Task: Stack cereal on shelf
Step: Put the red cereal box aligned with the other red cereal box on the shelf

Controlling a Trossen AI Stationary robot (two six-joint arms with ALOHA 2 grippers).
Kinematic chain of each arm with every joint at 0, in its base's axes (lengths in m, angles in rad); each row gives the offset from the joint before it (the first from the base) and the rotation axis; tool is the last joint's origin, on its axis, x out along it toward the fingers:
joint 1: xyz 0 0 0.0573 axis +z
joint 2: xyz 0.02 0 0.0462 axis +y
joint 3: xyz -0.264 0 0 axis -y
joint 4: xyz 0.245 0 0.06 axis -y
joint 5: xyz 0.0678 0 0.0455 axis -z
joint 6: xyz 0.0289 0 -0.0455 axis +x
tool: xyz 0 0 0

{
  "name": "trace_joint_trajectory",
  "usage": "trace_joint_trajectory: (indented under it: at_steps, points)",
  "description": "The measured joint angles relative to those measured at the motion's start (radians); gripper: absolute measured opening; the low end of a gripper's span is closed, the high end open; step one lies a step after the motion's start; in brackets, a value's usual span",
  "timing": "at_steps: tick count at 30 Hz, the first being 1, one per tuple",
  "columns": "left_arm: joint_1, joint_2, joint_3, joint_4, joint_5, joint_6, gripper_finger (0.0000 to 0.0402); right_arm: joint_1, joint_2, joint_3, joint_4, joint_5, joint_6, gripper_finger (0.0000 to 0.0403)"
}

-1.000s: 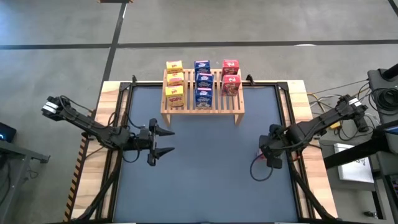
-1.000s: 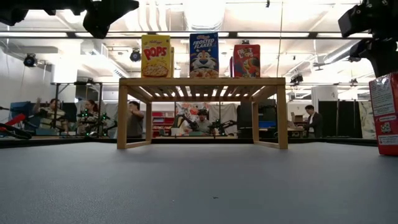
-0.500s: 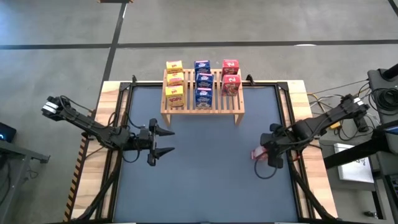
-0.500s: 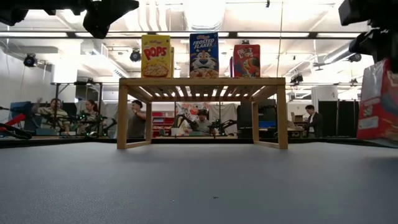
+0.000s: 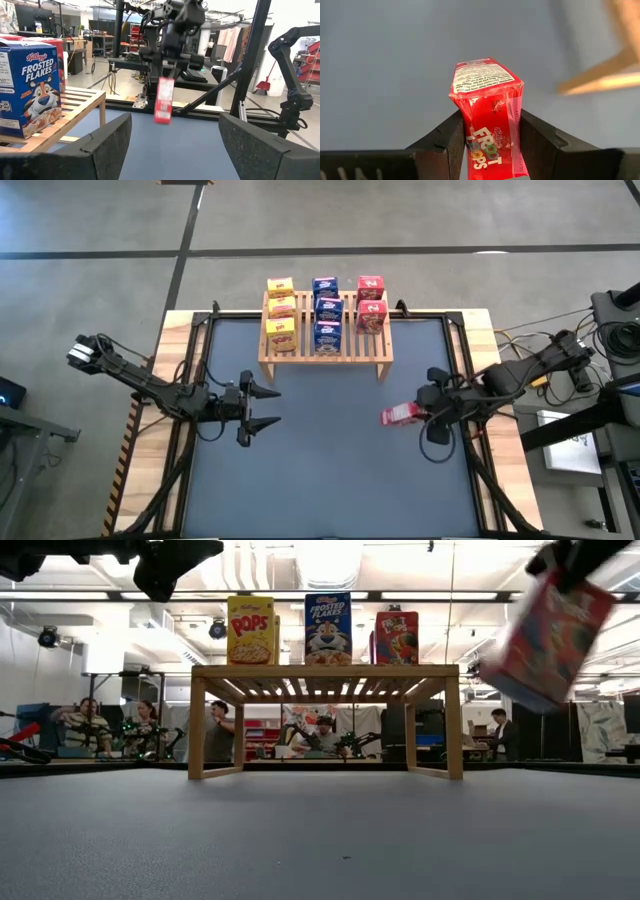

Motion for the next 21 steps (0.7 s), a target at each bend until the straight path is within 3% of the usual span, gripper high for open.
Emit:
trace_joint_trajectory:
  at_steps: [7, 21]
  points:
    - [0.000, 0.000, 0.000, 0.000, 0.000, -0.002, 0.0283, -0.001, 0.004, 0.153, -0.007, 0.155, -0.121, 0.0149]
    - [0.000, 0.130, 0.023, 0.057, 0.000, -0.008, 0.0283, -0.003, 0.163, 0.297, -0.001, 0.211, -0.200, 0.0148]
